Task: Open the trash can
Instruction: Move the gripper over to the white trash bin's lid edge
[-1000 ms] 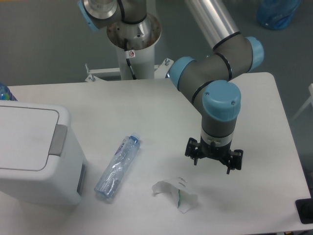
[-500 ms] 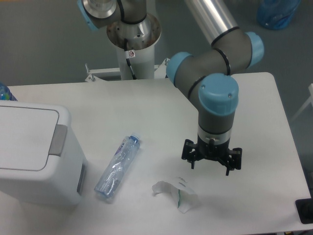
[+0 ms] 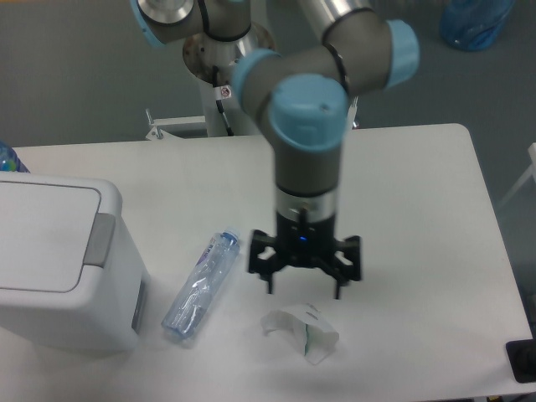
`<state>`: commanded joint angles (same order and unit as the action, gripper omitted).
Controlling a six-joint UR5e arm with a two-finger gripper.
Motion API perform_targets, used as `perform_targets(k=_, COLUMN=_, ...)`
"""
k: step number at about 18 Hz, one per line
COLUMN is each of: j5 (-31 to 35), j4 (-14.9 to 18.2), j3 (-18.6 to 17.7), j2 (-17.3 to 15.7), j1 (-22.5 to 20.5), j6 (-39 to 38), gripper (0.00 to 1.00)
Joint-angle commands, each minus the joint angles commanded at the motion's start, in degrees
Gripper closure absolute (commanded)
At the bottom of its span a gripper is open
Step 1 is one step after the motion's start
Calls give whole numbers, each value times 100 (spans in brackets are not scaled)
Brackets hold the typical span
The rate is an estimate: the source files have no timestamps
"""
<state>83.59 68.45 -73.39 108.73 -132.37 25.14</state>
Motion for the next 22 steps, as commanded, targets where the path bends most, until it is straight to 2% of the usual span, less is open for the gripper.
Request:
perform_targets(k=3, j5=-167, j4=414, j3=79, j2=-229, j1=176, j6=-96, gripper=0)
perform_targets(k=8, j5=-185, j4=756, j3=132, j2=-370, j1=861, j6=-202, gripper=0)
perform_targets(k=13, j5=-168, j4=784, j3=167, j2=-335, j1=1319, j6=-343, gripper=0)
perform_targets(k=22, j5=-18, j4=757, j3=141, j2=-115, j1=1328, j6=-308, gripper=0)
